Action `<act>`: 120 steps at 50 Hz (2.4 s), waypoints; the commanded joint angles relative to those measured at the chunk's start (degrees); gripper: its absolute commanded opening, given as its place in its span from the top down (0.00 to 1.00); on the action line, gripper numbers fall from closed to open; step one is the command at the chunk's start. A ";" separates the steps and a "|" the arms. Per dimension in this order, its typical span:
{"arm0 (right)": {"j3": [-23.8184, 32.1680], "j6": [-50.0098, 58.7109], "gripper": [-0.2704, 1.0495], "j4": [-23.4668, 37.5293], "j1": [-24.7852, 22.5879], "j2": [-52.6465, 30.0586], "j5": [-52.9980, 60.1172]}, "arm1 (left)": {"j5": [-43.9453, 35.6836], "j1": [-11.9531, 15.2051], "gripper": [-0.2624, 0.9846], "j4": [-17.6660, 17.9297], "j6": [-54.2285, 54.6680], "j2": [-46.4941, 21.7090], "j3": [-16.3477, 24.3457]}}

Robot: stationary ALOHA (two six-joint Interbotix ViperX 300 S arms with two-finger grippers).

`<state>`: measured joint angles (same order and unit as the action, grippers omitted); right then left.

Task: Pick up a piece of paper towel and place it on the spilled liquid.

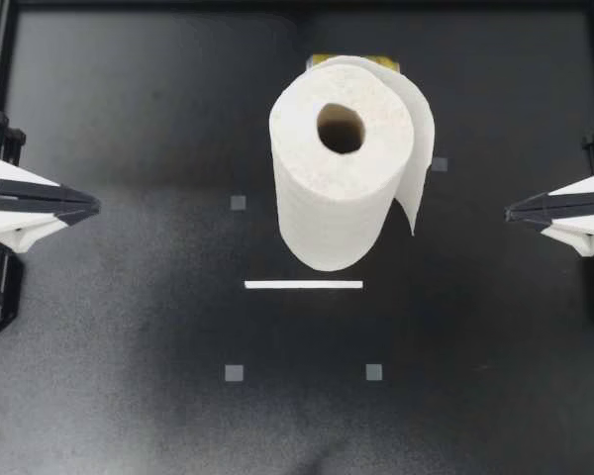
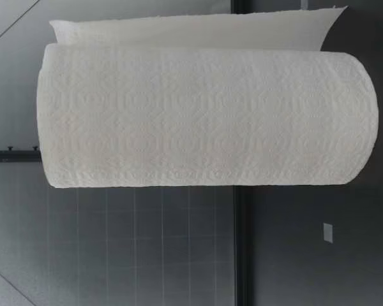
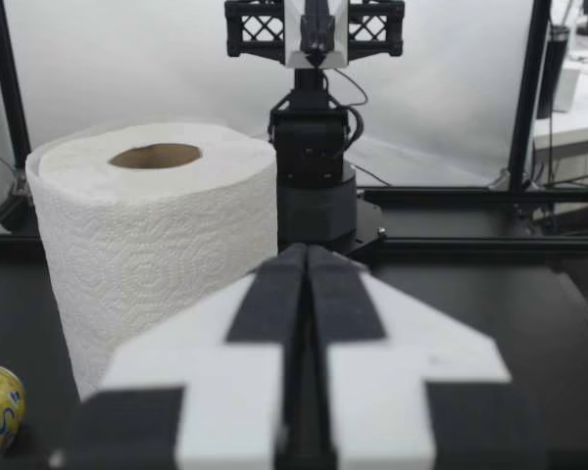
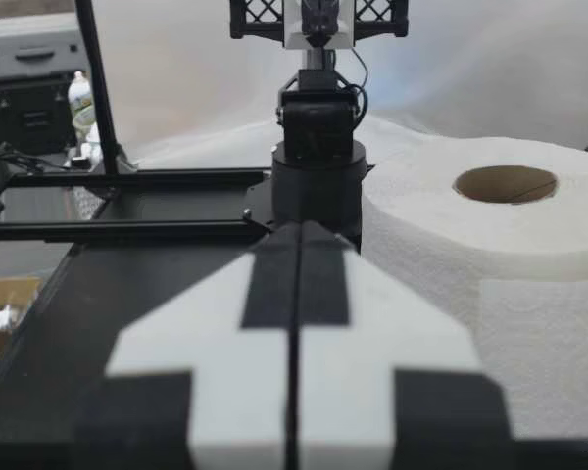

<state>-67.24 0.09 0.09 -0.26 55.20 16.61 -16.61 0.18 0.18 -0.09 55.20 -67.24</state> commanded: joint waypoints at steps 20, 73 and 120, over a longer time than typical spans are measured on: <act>5.71 1.58 0.77 0.09 1.23 -2.02 -12.30 | -3.43 1.23 0.70 0.62 0.26 -12.13 8.26; 19.86 84.46 0.77 73.21 -40.78 -22.94 -98.88 | 16.00 9.49 0.70 0.70 -4.39 -41.22 37.88; 16.44 120.06 0.21 90.97 -25.93 -41.75 -89.30 | 23.12 9.93 0.70 0.88 -4.13 -43.42 39.64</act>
<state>-52.29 120.23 90.62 -27.25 13.62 -72.51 5.80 9.84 0.97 -4.39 11.60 -28.21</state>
